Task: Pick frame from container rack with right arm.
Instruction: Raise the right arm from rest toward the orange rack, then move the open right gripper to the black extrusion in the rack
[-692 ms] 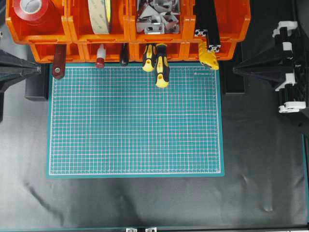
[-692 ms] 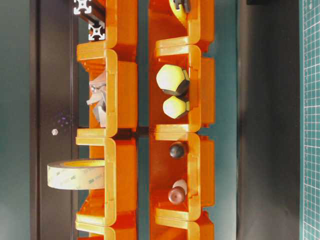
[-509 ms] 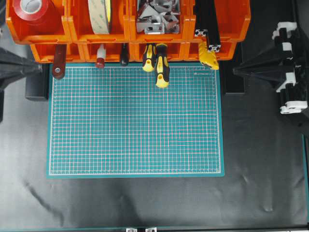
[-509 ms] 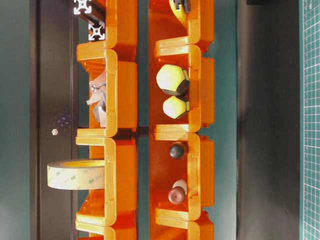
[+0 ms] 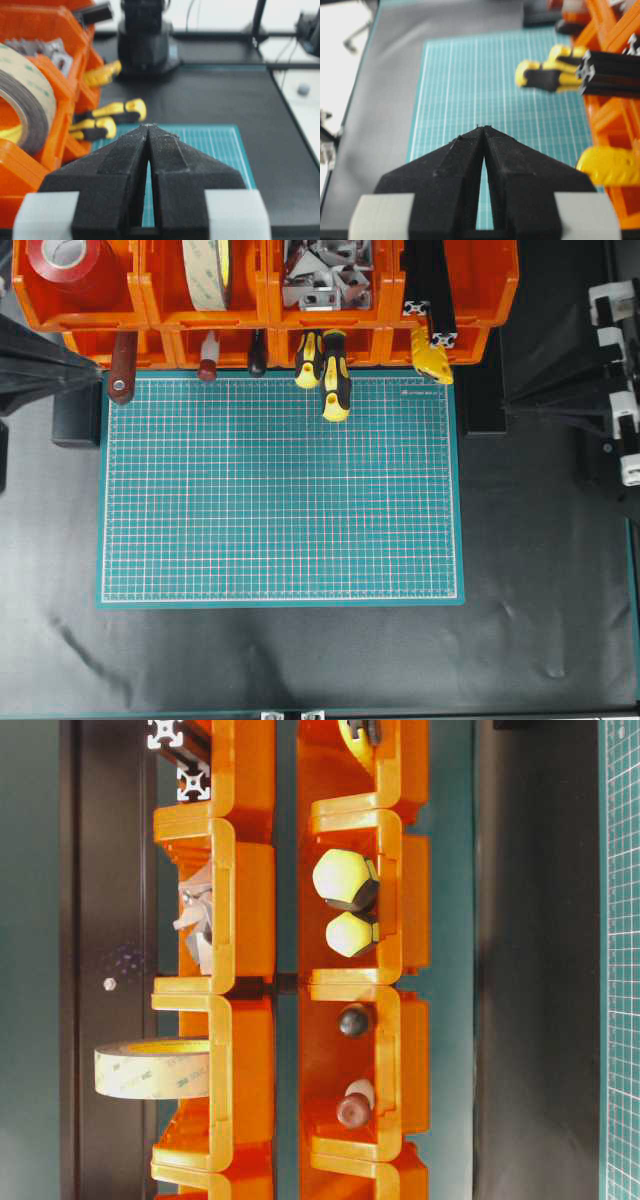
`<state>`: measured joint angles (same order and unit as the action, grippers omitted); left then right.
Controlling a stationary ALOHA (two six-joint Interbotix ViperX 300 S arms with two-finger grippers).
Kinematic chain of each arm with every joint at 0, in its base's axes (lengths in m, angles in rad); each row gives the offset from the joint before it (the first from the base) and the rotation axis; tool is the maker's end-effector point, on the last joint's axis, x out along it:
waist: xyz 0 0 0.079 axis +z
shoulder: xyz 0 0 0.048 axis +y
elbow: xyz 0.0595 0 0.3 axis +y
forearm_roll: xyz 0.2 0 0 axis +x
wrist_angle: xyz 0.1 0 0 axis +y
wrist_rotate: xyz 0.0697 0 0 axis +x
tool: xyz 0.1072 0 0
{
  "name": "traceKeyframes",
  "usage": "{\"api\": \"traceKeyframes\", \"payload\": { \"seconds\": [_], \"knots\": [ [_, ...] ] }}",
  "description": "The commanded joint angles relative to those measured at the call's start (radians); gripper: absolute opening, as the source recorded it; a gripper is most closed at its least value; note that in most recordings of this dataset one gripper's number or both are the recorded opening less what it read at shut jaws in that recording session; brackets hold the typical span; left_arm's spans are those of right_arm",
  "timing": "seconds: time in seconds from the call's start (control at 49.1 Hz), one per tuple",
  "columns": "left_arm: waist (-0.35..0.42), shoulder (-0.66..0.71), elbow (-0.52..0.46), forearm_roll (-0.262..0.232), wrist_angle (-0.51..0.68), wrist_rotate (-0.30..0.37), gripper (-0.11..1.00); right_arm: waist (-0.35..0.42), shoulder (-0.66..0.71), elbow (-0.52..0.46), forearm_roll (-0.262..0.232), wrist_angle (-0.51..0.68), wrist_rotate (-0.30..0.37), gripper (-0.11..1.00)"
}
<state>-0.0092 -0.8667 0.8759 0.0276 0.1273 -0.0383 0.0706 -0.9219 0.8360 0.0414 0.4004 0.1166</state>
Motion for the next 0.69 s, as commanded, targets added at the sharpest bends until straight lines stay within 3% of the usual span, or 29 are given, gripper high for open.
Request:
{"api": "traceKeyframes", "payload": {
  "seconds": [0.0,0.183,0.407,0.55,0.672],
  "knots": [
    [-0.006,0.035,-0.061,0.003,0.046,-0.003,0.00,0.008,0.043,-0.115,0.003,0.155,0.002,-0.01],
    [-0.015,0.083,-0.110,0.003,0.135,-0.005,0.00,0.040,0.163,-0.296,-0.028,0.414,0.003,-0.01],
    [-0.038,0.101,-0.127,0.003,0.166,-0.006,0.00,0.126,0.331,-0.485,-0.129,0.650,0.003,-0.01],
    [-0.054,0.100,-0.126,0.003,0.167,-0.008,0.00,0.204,0.440,-0.595,-0.256,0.808,0.008,-0.01],
    [-0.063,0.097,-0.124,0.003,0.167,-0.018,0.00,0.293,0.514,-0.647,-0.448,0.908,0.054,-0.01]
  ]
}}
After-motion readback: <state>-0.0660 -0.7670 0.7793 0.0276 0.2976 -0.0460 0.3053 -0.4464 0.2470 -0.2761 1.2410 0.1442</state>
